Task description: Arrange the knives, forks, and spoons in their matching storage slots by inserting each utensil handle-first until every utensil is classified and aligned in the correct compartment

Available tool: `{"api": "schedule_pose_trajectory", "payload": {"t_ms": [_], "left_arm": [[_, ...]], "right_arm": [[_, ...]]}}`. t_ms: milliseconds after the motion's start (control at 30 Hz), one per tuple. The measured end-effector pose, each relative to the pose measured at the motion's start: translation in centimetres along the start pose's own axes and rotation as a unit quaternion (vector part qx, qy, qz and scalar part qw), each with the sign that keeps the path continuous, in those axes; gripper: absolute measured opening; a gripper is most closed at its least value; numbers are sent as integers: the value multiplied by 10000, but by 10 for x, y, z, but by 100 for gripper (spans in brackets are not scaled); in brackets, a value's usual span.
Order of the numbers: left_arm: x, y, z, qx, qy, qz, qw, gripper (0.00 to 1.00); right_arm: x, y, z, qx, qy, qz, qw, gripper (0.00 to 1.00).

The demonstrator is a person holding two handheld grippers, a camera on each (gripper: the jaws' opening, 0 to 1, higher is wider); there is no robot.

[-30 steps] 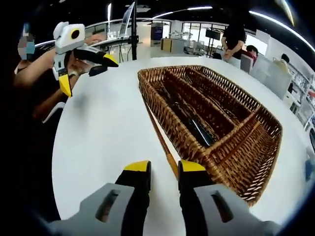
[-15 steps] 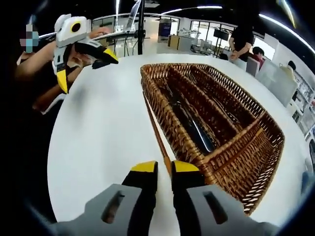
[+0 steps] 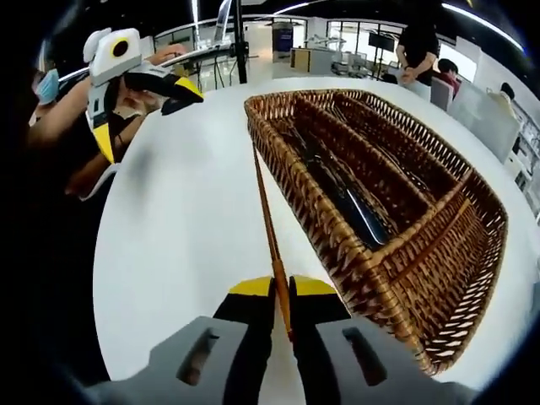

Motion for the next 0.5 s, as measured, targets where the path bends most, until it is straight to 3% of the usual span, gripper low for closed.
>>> {"api": "schedule_pose_trajectory", "payload": {"t_ms": [167,267,500], "left_arm": [[3,6,-1,-116,161,87,9998,83],[1,10,-2,-288,432,348,9980,79],[11,18,1,-471,759,489,9948,76]], "right_arm": [[-2,0,6,81,-414,61,9991,3],[-4,-2,10,106,-432,84,9990,3],[1,-12,15,156,-404,-81,9990,2]]}}
Point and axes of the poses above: the point that each gripper's makers call its tool centre point, and the gripper's own axes: y roughly forward along the fingers, z roughly to its left, x roughly out of its top, the point moved 4 cm from there along -y, roughly backward along the fingers, and after that the axes turned 6 degrees about y, right-handed, at the moved point
